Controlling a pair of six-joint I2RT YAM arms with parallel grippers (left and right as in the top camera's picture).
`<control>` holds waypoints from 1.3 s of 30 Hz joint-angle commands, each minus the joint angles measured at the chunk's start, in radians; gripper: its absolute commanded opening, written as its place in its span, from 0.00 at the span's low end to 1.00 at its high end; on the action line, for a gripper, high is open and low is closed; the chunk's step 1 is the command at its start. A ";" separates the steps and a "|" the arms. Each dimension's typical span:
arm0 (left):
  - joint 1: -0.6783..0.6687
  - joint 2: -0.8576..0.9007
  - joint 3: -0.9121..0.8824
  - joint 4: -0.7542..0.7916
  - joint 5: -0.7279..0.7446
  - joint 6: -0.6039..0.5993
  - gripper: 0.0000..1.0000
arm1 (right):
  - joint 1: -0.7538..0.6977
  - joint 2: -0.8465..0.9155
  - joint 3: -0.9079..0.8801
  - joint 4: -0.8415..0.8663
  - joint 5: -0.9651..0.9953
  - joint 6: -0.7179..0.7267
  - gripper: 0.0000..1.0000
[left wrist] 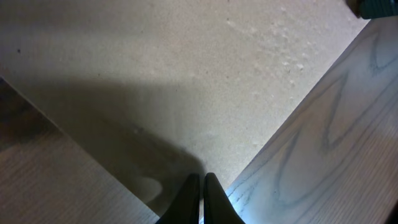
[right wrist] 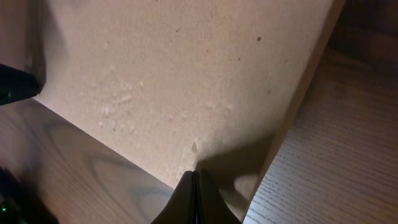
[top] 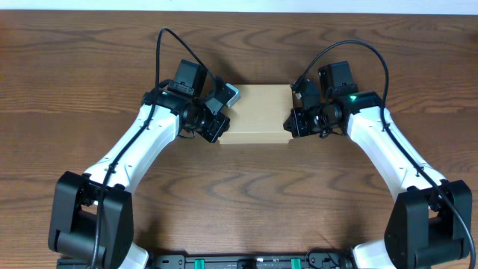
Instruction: Pack container
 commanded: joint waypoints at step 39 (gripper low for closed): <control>-0.018 -0.828 -0.413 -0.146 -0.023 -0.293 0.06 | 0.136 -0.834 -0.387 -0.052 0.316 0.207 0.01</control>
